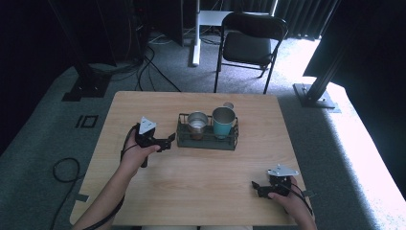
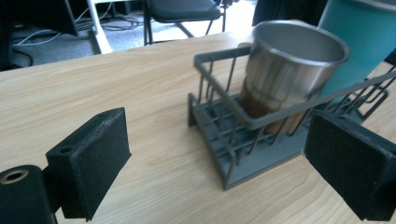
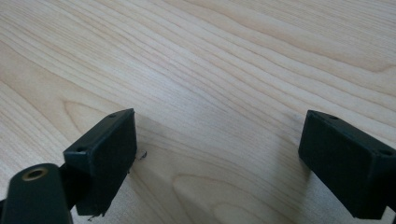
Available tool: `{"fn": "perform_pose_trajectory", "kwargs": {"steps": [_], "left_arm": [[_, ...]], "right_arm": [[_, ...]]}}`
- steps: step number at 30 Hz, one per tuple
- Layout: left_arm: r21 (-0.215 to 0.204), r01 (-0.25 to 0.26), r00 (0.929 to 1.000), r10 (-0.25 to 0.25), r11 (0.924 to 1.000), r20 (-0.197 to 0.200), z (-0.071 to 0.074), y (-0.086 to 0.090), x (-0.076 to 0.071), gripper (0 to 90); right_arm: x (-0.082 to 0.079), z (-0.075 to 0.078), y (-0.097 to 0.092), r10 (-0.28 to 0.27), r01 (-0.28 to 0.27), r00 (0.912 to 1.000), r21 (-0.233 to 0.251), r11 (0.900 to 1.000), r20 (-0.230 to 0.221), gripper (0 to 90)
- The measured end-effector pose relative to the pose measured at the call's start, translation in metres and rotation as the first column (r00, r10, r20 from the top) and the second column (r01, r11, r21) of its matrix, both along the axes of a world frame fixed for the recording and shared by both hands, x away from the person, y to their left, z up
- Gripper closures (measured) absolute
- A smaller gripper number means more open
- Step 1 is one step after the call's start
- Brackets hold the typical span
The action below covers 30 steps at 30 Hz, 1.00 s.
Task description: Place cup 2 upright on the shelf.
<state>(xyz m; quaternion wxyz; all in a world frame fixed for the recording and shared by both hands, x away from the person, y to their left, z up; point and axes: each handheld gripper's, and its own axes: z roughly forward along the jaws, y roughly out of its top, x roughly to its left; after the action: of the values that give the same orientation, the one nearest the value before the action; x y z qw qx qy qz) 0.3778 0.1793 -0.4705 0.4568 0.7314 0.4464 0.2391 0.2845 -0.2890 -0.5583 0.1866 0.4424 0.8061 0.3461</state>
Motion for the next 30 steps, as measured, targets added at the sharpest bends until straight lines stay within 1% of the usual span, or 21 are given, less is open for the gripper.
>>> {"fn": "perform_pose_trajectory", "kwargs": {"steps": [4,5,8,9,15,20,21,23,24,26,30], "left_arm": [[0.006,-0.007,0.9999,0.007,1.0000,-0.012,-0.005,0.006,-0.002,7.4],[0.000,-0.014,0.9997,0.014,0.9999,-0.021,-0.009,0.010,-0.004,7.4],[-0.002,-0.019,0.9994,0.019,0.9998,-0.027,-0.011,0.013,-0.005,7.5],[-0.003,-0.027,0.9987,0.027,0.9996,-0.042,-0.015,0.017,-0.008,7.5],[0.002,-0.044,0.9973,0.044,0.9990,-0.059,-0.022,0.026,-0.016,7.5],[0.017,-0.068,0.9955,0.069,0.9976,-0.065,-0.029,0.037,-0.025,7.4],[0.012,-0.073,0.9948,0.074,0.9972,-0.070,-0.030,0.040,-0.027,7.4],[0.019,-0.079,0.9937,0.081,0.9967,-0.078,-0.032,0.044,-0.032,7.5],[0.010,-0.085,0.9930,0.085,0.9963,-0.081,-0.033,0.046,-0.033,7.5],[0.026,-0.093,0.9922,0.095,0.9953,-0.081,-0.034,0.050,-0.038,7.4],[0.029,-0.101,0.9904,0.104,0.9944,-0.092,-0.036,0.057,-0.047,7.4]], "right_arm": [[0.000,0.000,0.000,0.000,0.000,1.0000,0.000,1.0000,0.000,10.9],[0.000,0.000,0.000,0.000,0.000,1.0000,0.000,1.0000,0.000,10.9],[0.000,0.000,0.000,0.000,0.000,1.0000,0.000,1.0000,0.000,10.9],[0.000,0.000,0.000,0.000,0.000,1.0000,0.000,1.0000,0.000,10.9],[0.000,0.000,0.000,0.000,0.000,1.0000,0.000,1.0000,0.000,10.9],[0.000,0.000,0.000,0.000,0.000,1.0000,0.000,1.0000,0.000,10.9],[0.000,0.000,0.000,0.000,0.000,1.0000,0.000,1.0000,0.000,10.9],[0.000,0.000,0.000,0.000,0.000,1.0000,0.000,1.0000,0.000,10.9],[0.000,0.000,0.000,0.000,0.000,1.0000,0.000,1.0000,0.000,10.9],[0.000,0.000,0.000,0.000,0.000,1.0000,0.000,1.0000,0.000,10.9],[0.000,0.000,0.000,0.000,0.000,1.0000,0.000,1.0000,0.000,10.9]]}}
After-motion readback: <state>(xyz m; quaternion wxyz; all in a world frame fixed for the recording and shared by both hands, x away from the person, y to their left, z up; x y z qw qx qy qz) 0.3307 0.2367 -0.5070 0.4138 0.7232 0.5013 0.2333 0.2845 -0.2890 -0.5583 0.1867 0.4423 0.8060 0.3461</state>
